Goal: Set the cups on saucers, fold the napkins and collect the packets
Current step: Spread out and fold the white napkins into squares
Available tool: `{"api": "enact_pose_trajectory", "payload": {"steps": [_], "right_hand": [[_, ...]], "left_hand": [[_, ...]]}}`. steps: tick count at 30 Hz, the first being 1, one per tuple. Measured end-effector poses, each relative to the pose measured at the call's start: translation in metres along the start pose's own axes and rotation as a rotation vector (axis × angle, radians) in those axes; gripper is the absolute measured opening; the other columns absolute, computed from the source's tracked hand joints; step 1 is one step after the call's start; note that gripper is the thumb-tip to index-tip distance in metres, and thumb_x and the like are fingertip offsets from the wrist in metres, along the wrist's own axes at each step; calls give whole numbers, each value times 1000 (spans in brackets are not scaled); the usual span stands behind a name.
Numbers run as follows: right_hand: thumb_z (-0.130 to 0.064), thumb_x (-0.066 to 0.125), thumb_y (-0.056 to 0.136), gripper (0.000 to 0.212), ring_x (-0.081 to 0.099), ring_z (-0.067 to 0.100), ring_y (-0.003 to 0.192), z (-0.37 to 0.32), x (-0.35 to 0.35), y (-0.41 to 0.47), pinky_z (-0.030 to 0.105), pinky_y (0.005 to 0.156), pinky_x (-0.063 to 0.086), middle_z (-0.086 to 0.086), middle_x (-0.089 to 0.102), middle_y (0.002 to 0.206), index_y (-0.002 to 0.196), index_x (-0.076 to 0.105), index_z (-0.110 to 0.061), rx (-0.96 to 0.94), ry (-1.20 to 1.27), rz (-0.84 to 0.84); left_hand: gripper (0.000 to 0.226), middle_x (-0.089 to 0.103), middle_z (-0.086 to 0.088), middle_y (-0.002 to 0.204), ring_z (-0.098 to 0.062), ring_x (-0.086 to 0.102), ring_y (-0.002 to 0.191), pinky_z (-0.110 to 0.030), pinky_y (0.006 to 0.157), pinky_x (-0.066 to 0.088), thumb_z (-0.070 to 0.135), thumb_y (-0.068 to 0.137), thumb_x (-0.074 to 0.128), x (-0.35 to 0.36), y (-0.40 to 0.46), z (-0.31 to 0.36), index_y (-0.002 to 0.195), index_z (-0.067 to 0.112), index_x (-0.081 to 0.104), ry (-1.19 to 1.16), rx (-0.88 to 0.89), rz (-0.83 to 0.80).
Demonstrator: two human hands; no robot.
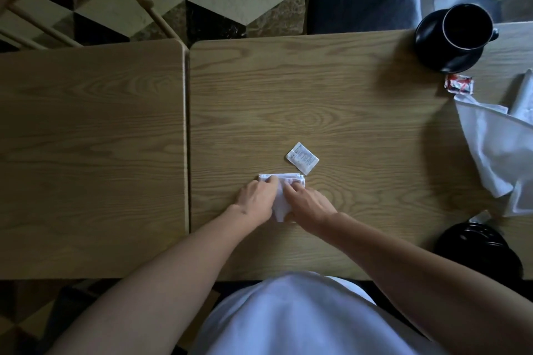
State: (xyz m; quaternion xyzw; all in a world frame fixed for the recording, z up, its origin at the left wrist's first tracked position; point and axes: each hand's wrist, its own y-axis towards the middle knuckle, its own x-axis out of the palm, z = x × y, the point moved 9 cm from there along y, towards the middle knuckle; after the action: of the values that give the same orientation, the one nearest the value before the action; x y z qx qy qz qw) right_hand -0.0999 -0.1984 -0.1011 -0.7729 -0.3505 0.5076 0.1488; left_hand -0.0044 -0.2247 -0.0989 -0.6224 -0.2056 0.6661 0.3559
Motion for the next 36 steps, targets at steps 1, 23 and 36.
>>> {"api": "enact_pose_trajectory", "payload": {"steps": [1, 23, 36], "right_hand": [[-28, 74, 84, 49, 64, 37, 104, 3, 0, -5, 41, 76, 48, 11, 57, 120, 123, 50, -11, -9, 88, 28], [-33, 75, 86, 30, 60, 16, 77, 61, -16, -115, 32, 72, 49, 7, 66, 87, 98, 74, -5, 477, 1276, 174], [-46, 74, 84, 47, 68, 21, 97, 77, -7, -234, 32, 83, 47, 10, 74, 114, 116, 74, -11, 366, 1441, 246]], "left_hand": [[40, 66, -15, 107, -37, 65, 101, -38, 75, 50, 16, 78, 71, 1, -6, -7, 110, 17, 47, -106, 4, 47], [14, 72, -5, 90, -20, 68, 79, -30, 67, 53, 9, 86, 63, -2, -76, 32, 97, 15, 69, -1677, -30, -134], [48, 65, 1, 88, -14, 61, 63, -28, 61, 52, -2, 75, 64, 11, -124, 118, 110, 30, 64, -1315, 285, -271]]}}
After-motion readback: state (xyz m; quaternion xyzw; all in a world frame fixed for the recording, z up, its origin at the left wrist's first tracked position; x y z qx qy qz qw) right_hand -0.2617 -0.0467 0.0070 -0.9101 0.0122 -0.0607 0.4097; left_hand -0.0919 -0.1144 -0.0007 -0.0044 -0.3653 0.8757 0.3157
